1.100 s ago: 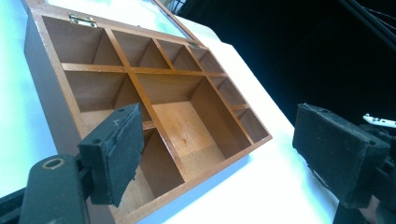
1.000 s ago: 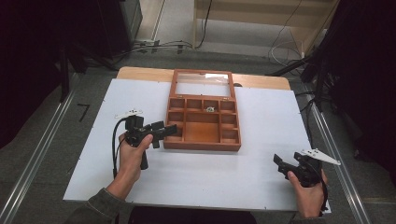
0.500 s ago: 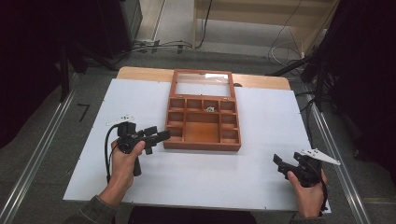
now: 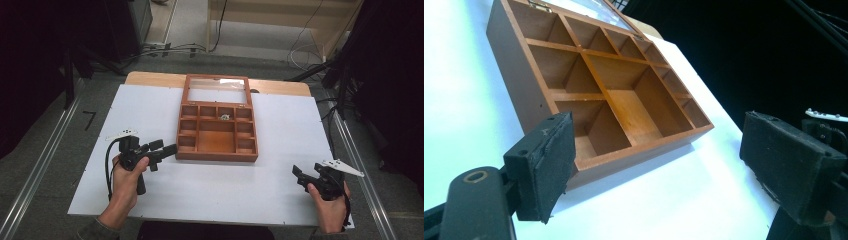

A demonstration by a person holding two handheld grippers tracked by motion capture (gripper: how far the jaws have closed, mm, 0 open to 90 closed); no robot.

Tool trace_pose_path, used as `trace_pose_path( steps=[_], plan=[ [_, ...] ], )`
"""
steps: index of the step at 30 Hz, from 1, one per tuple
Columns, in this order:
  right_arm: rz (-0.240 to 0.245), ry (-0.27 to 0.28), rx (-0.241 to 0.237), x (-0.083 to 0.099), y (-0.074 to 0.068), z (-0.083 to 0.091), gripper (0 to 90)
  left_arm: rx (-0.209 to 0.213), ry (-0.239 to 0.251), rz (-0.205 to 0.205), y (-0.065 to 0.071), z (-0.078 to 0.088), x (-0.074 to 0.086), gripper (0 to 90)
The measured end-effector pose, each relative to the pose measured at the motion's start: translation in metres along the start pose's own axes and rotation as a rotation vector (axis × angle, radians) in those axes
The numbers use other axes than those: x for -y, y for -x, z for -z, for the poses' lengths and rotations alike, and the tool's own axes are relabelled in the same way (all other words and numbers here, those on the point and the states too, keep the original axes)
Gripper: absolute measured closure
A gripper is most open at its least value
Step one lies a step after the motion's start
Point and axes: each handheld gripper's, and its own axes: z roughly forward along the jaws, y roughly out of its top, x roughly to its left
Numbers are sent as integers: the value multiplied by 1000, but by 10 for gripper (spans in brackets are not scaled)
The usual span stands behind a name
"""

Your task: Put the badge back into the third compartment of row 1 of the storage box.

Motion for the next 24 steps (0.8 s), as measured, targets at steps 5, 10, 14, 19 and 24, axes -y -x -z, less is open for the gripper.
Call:
trace_pose_path(
  steps=[5,10,14,19,24],
  plan=[
    [-2,1,0,0,0,0,128,-3,-4,6,-1,5,5,153],
    [1,2,-1,0,0,0,129,-10,-3,10,-3,11,9,153],
    [0,1,-1,0,0,0,129,-16,-1,15,-5,18,13,153],
    [2,1,-2,0,-1,0,129,-21,0,19,-6,25,17,152],
    [3,0,-2,0,-1,0,128,-25,3,21,-7,30,19,146]
  ],
)
